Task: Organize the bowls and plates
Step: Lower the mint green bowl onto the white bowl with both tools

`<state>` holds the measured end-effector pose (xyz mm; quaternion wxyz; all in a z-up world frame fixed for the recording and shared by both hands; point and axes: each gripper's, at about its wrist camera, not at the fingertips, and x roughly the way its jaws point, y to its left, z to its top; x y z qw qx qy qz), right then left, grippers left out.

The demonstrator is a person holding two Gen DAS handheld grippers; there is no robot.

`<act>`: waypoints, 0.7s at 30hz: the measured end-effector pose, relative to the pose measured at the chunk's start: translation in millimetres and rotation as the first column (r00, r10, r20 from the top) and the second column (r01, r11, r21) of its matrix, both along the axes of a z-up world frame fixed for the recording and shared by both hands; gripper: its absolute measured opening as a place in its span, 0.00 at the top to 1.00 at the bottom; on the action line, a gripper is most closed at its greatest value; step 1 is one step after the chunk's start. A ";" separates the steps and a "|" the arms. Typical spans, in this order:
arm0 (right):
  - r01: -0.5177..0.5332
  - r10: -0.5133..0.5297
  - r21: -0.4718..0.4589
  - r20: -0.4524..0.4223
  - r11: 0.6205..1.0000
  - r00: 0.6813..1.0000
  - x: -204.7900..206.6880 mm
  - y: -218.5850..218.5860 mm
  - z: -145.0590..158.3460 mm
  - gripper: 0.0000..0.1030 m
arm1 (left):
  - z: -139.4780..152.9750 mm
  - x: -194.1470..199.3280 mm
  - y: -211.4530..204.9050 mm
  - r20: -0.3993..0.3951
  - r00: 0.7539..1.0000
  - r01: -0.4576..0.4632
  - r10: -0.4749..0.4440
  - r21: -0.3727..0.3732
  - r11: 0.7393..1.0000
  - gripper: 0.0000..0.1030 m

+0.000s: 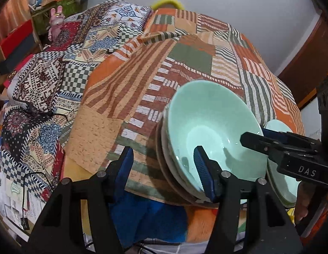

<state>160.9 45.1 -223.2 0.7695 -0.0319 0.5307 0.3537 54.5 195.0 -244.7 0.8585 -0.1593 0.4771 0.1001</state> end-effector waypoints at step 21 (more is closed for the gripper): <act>0.027 -0.028 -0.005 -0.060 1.000 0.998 6.9 -1.4 -10.0 0.65 | -10.8 9.3 -4.5 -0.026 1.000 0.015 -0.016 -0.062 0.998 0.60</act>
